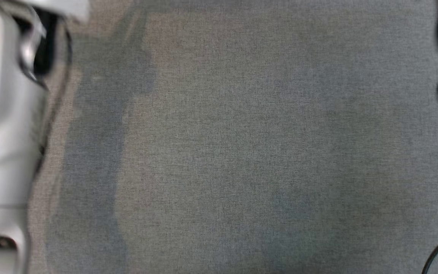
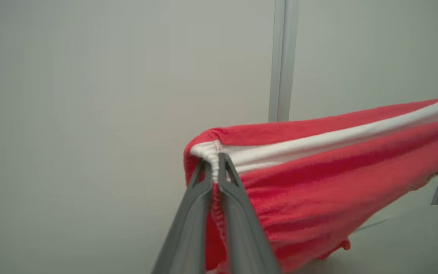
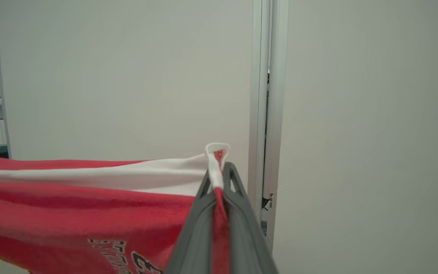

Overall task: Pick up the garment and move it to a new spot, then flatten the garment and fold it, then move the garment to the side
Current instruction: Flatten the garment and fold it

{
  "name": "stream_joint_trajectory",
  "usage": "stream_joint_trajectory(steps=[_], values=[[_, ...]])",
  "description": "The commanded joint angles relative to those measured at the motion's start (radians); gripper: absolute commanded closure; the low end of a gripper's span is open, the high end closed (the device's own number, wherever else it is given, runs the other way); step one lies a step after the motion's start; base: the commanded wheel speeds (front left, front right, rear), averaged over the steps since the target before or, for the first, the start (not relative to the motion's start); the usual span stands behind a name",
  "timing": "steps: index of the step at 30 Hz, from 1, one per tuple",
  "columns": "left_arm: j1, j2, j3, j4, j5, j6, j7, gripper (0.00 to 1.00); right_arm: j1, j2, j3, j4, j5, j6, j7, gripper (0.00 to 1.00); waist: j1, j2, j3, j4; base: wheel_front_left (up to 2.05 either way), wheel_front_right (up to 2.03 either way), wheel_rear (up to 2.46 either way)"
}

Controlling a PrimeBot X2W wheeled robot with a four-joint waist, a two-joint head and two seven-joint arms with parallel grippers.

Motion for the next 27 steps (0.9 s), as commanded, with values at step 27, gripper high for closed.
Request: stream_joint_trajectory(steps=[27], values=[[0.975,-0.176,0.129,-0.142,0.03,0.001,-0.005,1.0,1.01,0.053,-0.05,-0.263,0.302,-0.002,-0.001,1.0,-0.0001,0.0,-0.481,0.009,0.0,0.0,0.0]])
